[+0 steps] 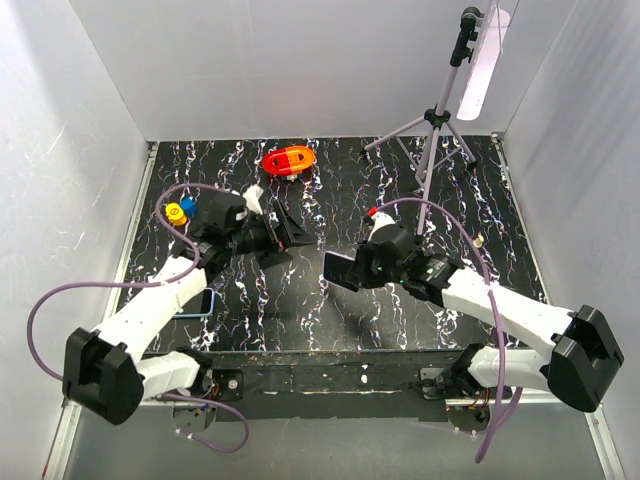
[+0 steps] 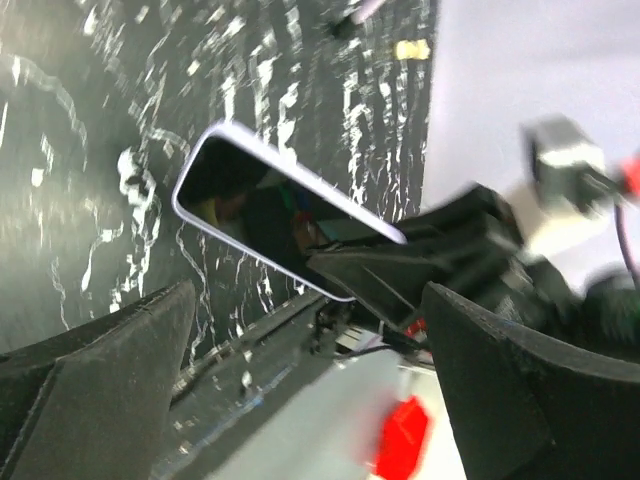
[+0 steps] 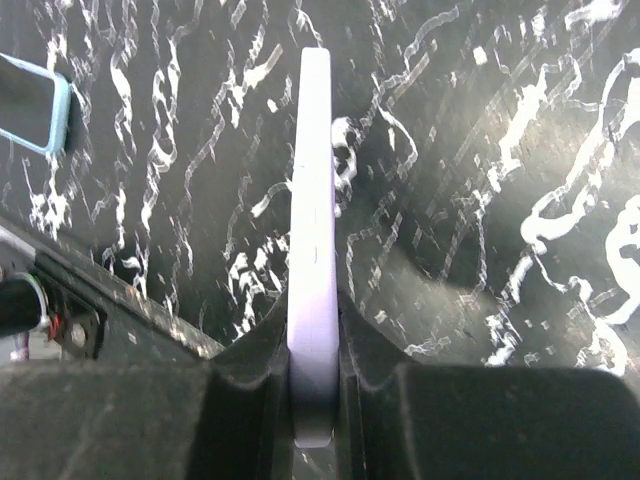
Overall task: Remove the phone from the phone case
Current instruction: Pick up the phone at the center of the board.
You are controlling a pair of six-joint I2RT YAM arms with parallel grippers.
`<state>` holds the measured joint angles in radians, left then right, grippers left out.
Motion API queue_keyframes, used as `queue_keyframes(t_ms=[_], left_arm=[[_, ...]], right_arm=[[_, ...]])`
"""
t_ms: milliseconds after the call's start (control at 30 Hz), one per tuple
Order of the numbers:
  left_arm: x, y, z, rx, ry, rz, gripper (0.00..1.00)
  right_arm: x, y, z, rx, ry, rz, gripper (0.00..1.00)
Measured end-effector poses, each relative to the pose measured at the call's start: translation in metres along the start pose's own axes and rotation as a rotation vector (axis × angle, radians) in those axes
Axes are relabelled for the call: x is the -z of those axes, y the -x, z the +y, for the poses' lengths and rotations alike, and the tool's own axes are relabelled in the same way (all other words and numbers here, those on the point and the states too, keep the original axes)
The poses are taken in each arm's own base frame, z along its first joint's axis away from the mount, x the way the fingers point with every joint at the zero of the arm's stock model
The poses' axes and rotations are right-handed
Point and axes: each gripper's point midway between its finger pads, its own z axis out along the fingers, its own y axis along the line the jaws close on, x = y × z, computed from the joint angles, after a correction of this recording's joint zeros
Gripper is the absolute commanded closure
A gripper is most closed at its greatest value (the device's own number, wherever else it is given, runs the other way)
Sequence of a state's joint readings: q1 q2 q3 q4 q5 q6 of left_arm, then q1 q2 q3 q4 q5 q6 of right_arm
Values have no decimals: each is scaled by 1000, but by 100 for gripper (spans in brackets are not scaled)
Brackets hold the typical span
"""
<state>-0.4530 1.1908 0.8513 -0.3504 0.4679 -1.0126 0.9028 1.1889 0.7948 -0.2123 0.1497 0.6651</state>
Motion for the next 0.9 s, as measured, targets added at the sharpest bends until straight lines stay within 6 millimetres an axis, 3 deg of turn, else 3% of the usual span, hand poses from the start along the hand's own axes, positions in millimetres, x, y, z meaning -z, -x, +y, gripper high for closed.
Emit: queue_keyframes(t_ms=[133,233,367,533,733,833,900], left_arm=[[25,9,-43,-351,-151,-44,5],[27,0,-54,-525,-238,15,7],[10,-23,-42,-620,-292,169,9],[5,-47,-36,-679,-352,293,6],[12,-79,-46,-741,-463,404,8],[13,-101,-48,-752,-515,489,14],[15,-113,-48,-752,-540,536,23]], right_arm=[[16,-14,-25,-29,45,183,99],[32,-16,-27,-74,124,312,99],[55,-10,11,-40,357,440,99],[76,-15,34,8,519,490,99],[95,-17,52,34,674,522,99],[103,-15,60,50,745,527,99],[110,-13,67,72,791,526,99]])
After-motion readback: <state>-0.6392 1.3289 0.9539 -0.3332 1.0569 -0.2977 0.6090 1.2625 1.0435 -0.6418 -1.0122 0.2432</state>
